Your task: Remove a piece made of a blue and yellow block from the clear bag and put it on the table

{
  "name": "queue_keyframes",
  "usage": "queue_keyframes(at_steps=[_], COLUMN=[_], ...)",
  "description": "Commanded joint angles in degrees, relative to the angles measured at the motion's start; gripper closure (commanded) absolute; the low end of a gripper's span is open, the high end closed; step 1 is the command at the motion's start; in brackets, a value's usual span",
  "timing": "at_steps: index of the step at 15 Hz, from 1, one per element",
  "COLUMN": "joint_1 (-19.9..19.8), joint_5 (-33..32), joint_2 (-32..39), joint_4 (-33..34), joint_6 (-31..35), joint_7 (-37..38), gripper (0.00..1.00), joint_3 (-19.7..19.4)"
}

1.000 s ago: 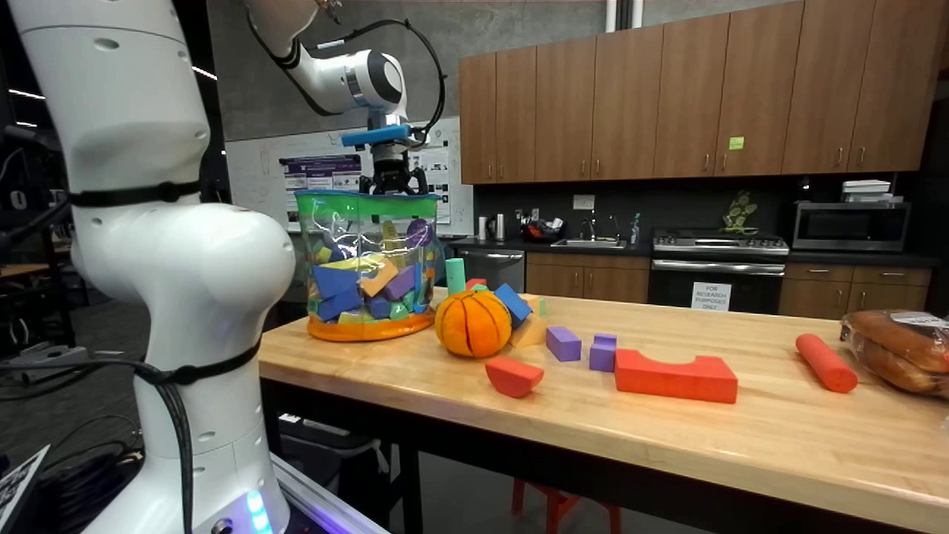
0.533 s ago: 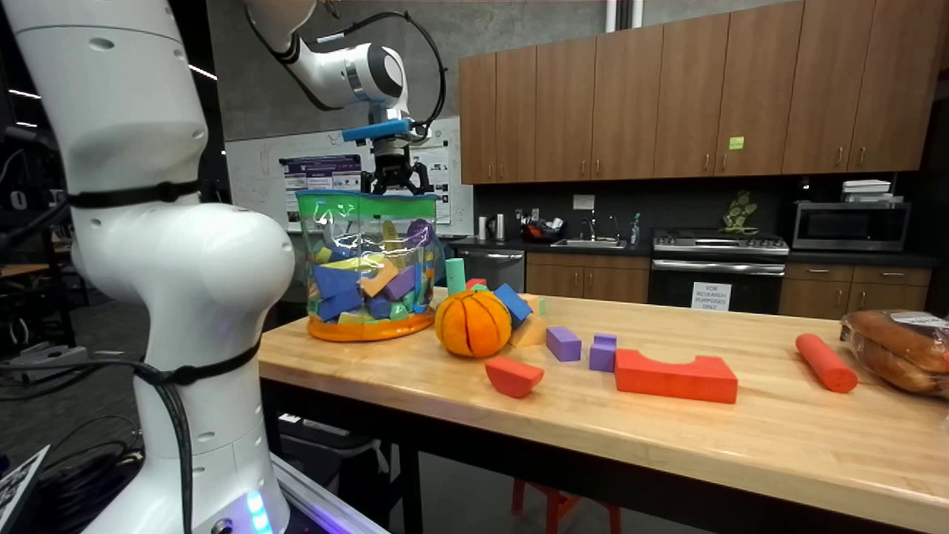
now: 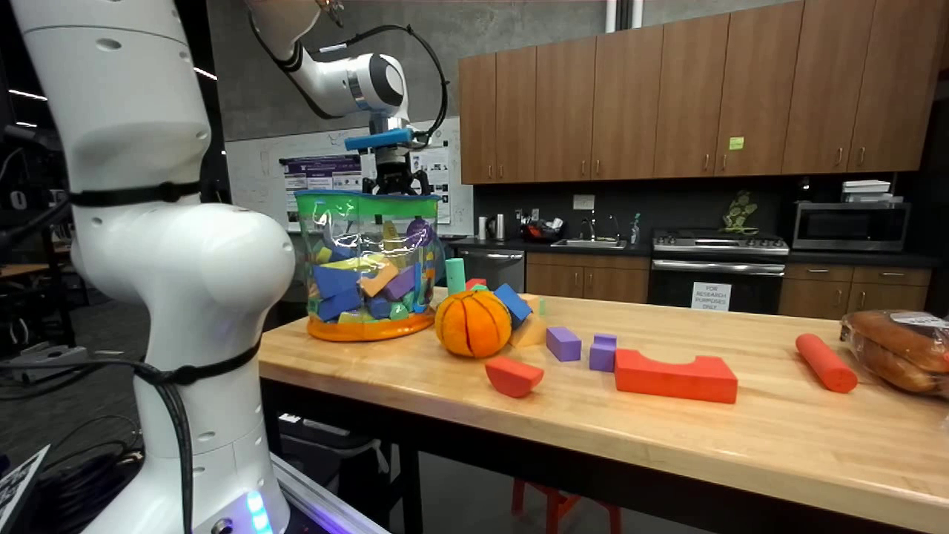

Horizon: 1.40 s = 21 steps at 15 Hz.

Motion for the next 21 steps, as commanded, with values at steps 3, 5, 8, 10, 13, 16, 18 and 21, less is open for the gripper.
queue_keyframes(at_steps=[3,5,8,10,13,16,18,21], joint_1=[0.7,0.9,1.0,1.2,1.5,1.5,1.5,1.0], joint_5=[0.6,0.4,0.3,-0.9,-2.0,-2.8,-3.3,-4.1], joint_2=[2.9,4.4,8.5,11.7,15.3,17.8,18.3,17.1], joint_4=[1.1,1.9,3.7,4.9,5.9,7.7,8.5,8.4], joint_6=[1.3,0.5,0.4,0.0,-0.5,-1.2,-2.3,-1.9], joint_7=[-1.6,-2.2,-2.8,-2.4,-2.0,-2.2,-1.2,0.4], gripper=[0.00,0.00,0.00,0.00,0.00,0.00,0.00,0.00], joint_3=[0.7,1.0,1.5,1.7,1.8,1.5,1.2,0.4])
